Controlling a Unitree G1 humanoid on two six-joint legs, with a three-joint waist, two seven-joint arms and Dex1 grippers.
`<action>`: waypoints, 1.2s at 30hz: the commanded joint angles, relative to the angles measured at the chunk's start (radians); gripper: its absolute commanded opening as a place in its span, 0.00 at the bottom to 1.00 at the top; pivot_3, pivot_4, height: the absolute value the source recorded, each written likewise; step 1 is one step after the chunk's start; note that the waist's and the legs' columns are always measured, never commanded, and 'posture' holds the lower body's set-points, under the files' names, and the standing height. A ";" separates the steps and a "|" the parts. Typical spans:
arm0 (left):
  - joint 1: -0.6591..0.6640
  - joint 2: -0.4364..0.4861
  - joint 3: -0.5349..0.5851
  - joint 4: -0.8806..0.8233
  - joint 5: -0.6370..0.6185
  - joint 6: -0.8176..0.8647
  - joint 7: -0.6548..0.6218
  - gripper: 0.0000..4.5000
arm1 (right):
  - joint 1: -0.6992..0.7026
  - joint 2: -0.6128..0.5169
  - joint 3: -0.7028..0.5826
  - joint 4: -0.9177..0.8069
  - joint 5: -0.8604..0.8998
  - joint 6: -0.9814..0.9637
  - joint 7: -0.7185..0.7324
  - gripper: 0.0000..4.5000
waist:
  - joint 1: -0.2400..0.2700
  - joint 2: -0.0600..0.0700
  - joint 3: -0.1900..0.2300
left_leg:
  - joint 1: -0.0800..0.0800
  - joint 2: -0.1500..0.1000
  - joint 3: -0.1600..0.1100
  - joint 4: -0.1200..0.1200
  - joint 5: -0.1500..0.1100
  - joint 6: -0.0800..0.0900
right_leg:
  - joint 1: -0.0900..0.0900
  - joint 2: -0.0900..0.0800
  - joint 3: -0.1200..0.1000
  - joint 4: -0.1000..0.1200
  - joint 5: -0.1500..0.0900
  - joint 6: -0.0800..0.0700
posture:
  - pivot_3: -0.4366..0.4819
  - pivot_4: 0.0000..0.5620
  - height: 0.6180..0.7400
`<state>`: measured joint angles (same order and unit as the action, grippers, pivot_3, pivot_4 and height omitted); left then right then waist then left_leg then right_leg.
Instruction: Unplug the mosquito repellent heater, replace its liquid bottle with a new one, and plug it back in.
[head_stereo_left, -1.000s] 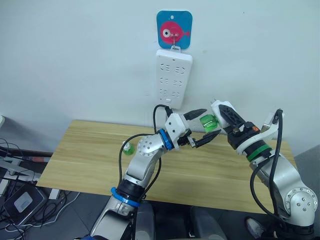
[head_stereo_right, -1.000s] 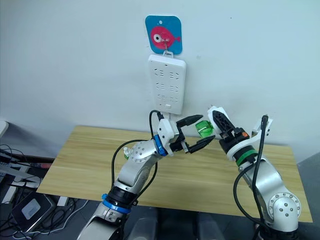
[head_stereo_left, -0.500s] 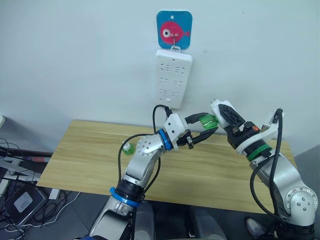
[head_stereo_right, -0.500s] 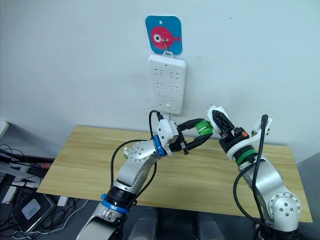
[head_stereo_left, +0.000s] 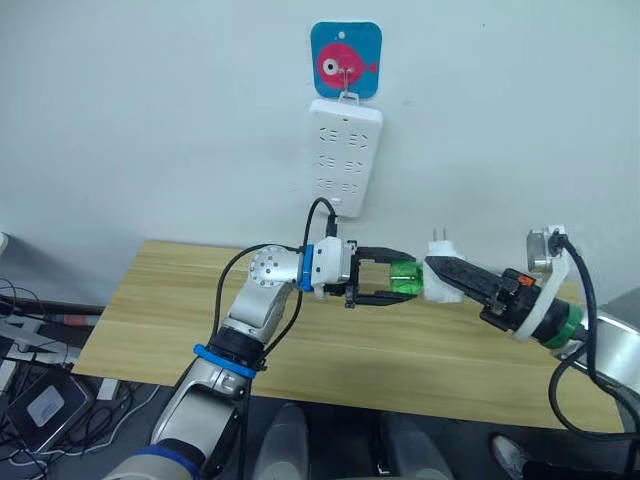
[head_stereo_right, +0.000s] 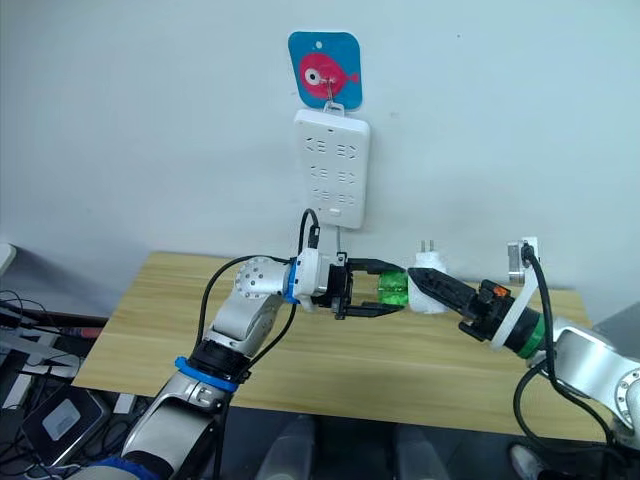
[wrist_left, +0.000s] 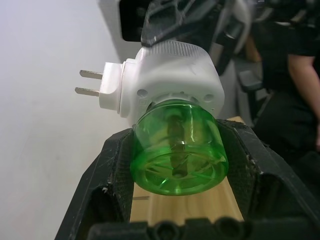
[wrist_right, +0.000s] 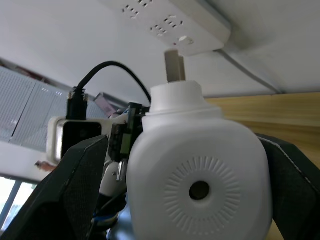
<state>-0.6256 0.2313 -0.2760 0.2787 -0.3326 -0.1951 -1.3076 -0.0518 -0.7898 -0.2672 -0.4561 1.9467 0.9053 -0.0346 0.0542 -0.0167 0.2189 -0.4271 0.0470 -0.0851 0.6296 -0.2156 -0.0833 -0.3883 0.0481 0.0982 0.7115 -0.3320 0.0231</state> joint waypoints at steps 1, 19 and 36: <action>-0.021 -0.017 0.006 0.004 -0.017 -0.009 -0.029 0.51 | -0.044 -0.033 -0.028 0.023 0.026 0.057 0.078 0.99 | -0.001 -0.001 0.001 | 0.000 0.000 0.000 0.000 0.000 0.000 | 0.000 0.000 0.000 0.000 0.000 0.000 | 0.69 0.40 1.00; 0.015 -0.033 0.007 -0.040 -0.020 0.015 -0.026 0.51 | -0.023 -0.142 -0.028 0.053 0.026 0.128 0.205 0.99 | 0.000 -0.003 0.002 | 0.000 0.000 -0.001 0.000 0.001 0.001 | 0.000 0.000 0.000 0.000 0.000 0.000 | 0.69 0.40 1.00; 0.030 -0.034 0.001 -0.057 -0.017 0.004 -0.038 0.51 | -0.050 -0.125 -0.021 0.074 0.026 0.133 0.176 0.78 | 0.001 -0.005 0.006 | 0.000 0.000 -0.001 0.000 0.001 0.001 | 0.000 0.000 0.000 0.000 0.000 0.000 | 0.69 0.41 1.00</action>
<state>-0.5975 0.2015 -0.2708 0.2541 -0.3477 -0.1825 -1.3453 -0.0921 -0.9190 -0.2739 -0.3580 1.9447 1.0406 0.1297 0.0554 -0.0217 0.2246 -0.4277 0.0468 -0.0860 0.6299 -0.2151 -0.0824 -0.3880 0.0481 0.0981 0.7112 -0.3320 0.0232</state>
